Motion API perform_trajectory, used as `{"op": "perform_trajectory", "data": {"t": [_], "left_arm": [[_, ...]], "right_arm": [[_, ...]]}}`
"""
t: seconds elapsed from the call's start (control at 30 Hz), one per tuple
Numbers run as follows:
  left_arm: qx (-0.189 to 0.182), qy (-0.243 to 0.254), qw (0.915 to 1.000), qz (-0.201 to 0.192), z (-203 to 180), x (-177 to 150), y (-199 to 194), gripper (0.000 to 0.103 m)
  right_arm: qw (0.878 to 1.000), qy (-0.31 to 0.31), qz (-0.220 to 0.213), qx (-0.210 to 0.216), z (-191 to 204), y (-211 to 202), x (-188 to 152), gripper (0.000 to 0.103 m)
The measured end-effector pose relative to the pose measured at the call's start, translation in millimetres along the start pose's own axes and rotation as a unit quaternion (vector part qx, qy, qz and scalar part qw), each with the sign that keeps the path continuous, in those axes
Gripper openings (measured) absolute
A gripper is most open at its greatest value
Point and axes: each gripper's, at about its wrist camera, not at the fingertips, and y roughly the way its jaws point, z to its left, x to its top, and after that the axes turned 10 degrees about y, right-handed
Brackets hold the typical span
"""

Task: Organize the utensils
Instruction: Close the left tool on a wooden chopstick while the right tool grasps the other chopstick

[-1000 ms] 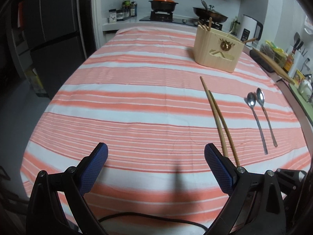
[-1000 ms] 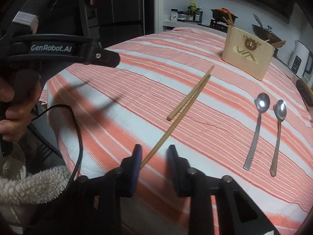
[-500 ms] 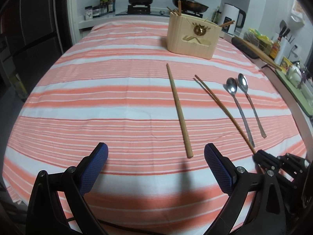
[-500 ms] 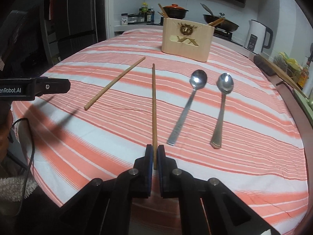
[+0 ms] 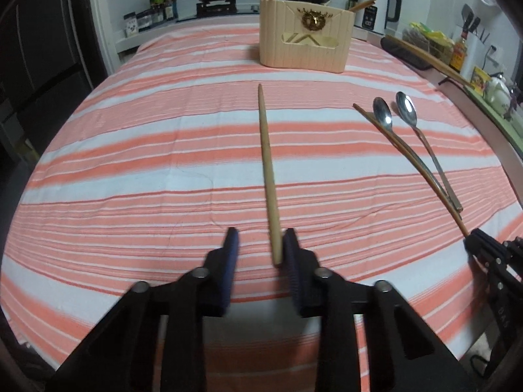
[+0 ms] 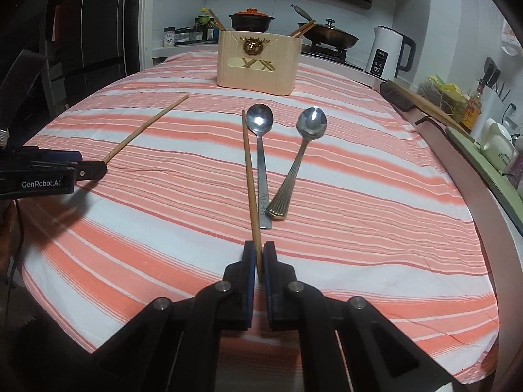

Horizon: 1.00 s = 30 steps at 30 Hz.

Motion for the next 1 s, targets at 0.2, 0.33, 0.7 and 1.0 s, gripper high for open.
{"op": "perform_trajectory", "data": {"t": [0.2,0.33,0.7,1.0], "left_arm": [[-0.008,-0.024,0.9997,-0.004,7.2,-6.5,-5.7,0.005],[-0.016,-0.027,0.9995,-0.009,8.4,-23.4,-18.0,0.006],[-0.003,-0.008,0.9998,-0.018,6.8,-32.6,-22.3,0.053],[-0.012,-0.011,0.9992,-0.036,6.3,-17.8,-20.3,0.004]], "right_arm": [[0.999,-0.009,-0.011,0.043,3.3,1.6,-1.6,0.005],[0.998,-0.015,-0.022,0.056,0.8,-1.3,-6.0,0.006],[0.996,-0.002,-0.038,0.082,-10.9,-5.9,-16.1,0.034],[0.996,0.002,-0.038,0.080,-11.4,-1.1,-4.7,0.005]]}}
